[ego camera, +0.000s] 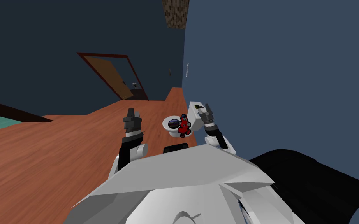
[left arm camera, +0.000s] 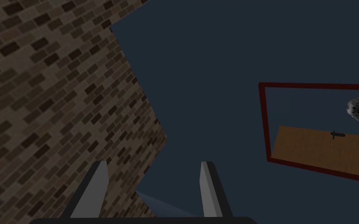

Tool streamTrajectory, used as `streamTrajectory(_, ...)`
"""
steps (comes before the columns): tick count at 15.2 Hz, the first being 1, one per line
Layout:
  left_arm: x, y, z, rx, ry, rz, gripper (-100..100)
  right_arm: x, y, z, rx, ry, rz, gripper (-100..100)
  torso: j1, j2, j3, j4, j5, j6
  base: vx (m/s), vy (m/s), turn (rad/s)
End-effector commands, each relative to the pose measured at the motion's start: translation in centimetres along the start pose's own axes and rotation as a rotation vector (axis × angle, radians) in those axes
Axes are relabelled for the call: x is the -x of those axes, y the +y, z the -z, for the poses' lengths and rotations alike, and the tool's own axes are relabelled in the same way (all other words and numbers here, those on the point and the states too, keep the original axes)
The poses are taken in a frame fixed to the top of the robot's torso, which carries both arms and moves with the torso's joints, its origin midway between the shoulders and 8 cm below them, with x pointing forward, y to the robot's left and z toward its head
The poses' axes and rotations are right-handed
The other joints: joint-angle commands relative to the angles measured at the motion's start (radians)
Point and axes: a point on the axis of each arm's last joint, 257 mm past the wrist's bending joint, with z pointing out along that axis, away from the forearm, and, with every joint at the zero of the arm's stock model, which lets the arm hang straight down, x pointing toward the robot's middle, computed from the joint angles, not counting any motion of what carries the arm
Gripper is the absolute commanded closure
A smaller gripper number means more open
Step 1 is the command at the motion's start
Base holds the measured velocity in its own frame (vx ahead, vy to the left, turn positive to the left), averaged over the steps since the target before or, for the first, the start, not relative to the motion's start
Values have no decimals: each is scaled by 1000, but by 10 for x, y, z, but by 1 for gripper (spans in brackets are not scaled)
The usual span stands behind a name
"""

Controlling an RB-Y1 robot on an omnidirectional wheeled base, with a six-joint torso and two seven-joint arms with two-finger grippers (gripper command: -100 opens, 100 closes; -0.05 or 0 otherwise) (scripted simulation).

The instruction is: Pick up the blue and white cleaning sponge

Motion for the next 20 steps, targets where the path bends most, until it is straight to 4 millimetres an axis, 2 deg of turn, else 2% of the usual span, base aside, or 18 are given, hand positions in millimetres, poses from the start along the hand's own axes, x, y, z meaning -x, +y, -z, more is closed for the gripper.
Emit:
streamTrajectory(1, 0, 0, 0, 0, 0, 0, 0, -4, -3, 2, -12, 42, 17, -100, 0, 0, 0, 0, 0, 0, 15, 3, -14)
streamTrajectory(5, 0, 0, 0, 0, 0, 0, 0, -9, -13, 7, -42, 103, 37, -100, 0, 0, 0, 0, 0, 0, 15, 2, -19)
streamTrajectory(6, 0, 0, 0, 0, 0, 0, 0, -10, -22, 12, -67, 121, 36, -100, 0, 0, 0, 0, 0, 0, 22, 1, -31)
streamTrajectory(9, 0, 0, 0, 0, 0, 0, 0, -14, -23, 13, -74, 167, 58, -100, 0, 0, 0, 0, 0, 0, 17, 3, -17)
streamTrajectory(10, 0, 0, 0, 0, 0, 0, 0, -14, -32, 19, -102, 189, 59, -100, 0, 0, 0, 0, 0, 0, 17, 2, -27)
streamTrajectory(13, 0, 0, 0, 0, 0, 0, 0, -18, -33, 20, -110, 233, 80, -100, 0, 0, 0, 0, 0, 0, 17, 2, -19)
streamTrajectory(14, 0, 0, 0, 0, 0, 0, 0, -18, -43, 27, -139, 256, 82, -100, 0, 0, 0, 0, 0, 0, 17, 0, -33)
streamTrajectory(17, 0, 0, 0, 0, 0, 0, 0, -22, -44, 28, -147, 300, 104, -100, 0, 0, 0, 0, 0, 0, 19, 3, -19)
streamTrajectory(18, 0, 0, 0, 0, 0, 0, 0, -20, -54, 35, -178, 323, 106, -100, 0, 0, 0, 0, 0, 0, 20, 2, -32)
streamTrajectory(20, 0, 0, 0, 0, 0, 0, 0, -23, -55, 37, -186, 363, 125, -100, 0, 0, 0, 0, 0, 0, 26, 1, -32)
